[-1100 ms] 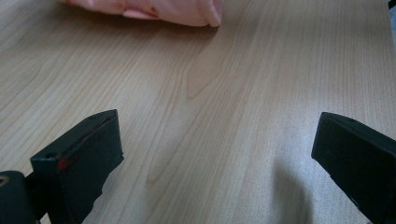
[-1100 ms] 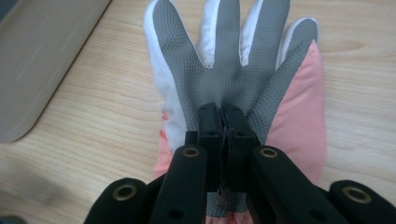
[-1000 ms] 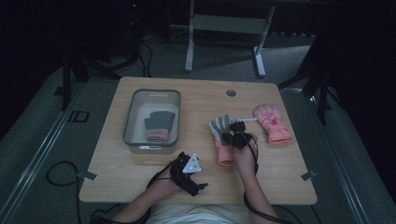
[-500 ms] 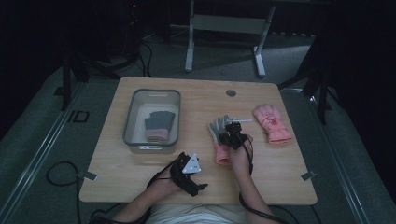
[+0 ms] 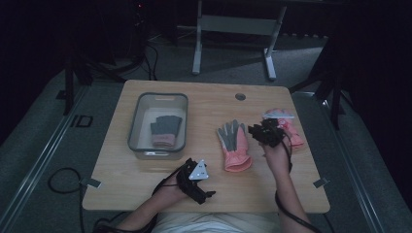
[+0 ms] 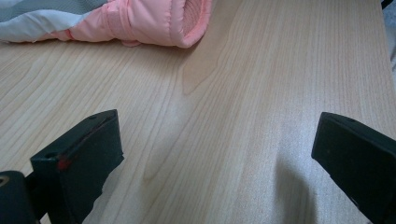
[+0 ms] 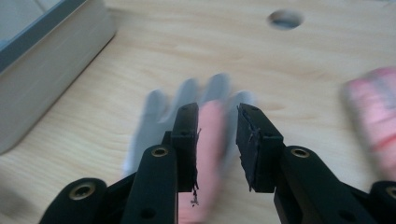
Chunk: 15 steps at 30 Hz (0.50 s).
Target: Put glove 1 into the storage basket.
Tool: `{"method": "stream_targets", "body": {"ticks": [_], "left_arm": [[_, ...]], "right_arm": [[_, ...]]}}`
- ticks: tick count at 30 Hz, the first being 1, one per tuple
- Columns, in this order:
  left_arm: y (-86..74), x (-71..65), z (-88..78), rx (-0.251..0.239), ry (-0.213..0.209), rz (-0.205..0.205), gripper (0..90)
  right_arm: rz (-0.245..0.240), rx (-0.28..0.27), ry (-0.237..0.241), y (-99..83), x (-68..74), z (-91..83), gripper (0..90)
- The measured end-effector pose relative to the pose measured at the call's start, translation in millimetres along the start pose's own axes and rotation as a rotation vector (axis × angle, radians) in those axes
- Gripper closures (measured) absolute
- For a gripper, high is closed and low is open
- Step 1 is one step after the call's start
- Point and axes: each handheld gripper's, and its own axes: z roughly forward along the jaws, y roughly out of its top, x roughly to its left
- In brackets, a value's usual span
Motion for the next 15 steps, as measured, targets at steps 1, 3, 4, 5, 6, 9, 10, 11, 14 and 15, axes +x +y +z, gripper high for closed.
{"method": "stream_targets", "body": {"ticks": [1, 3, 4, 5, 6, 9, 10, 11, 14, 15], "left_arm": [[0.0, 0.3, -0.3, -0.004, -0.002, -0.007, 1.5], [-0.2, 1.2, -0.7, -0.008, -0.007, -0.015, 1.5], [-0.1, 1.4, -0.9, -0.009, -0.007, -0.016, 1.5], [0.0, 1.3, -0.9, -0.011, -0.007, -0.019, 1.5], [0.0, 1.3, -0.8, -0.011, -0.006, -0.016, 1.6], [-0.2, 0.8, -0.2, -0.005, -0.003, -0.012, 1.6], [-0.1, 0.7, -0.2, -0.003, -0.002, -0.011, 1.6], [0.0, 0.6, -0.2, -0.003, -0.002, -0.009, 1.5], [0.0, 0.6, -0.1, -0.004, -0.004, -0.012, 1.6], [0.2, 0.9, -0.3, -0.005, -0.005, -0.014, 1.5]], "right_arm": [[-0.009, -0.002, -0.014, -0.5, -8.7, -3.5, 69.2], [-0.025, -0.013, -0.028, -2.7, -27.7, -9.4, 69.5], [-0.026, -0.007, -0.037, -3.9, -37.8, -11.3, 69.6], [-0.029, 0.0, -0.06, -5.1, -47.3, -12.8, 69.5], [-0.03, 0.002, -0.077, -6.0, -56.9, -14.2, 69.3], [-0.029, 0.004, -0.127, -5.2, -81.9, -17.3, 68.6], [-0.028, 0.009, -0.136, -3.9, -93.0, -18.1, 68.3], [-0.032, 0.009, -0.152, -2.7, -101.8, -18.2, 66.8], [-0.047, 0.017, -0.181, -0.9, -125.6, -15.6, 65.0], [-0.035, 0.027, -0.183, -1.2, -132.7, -12.8, 63.7]]}}
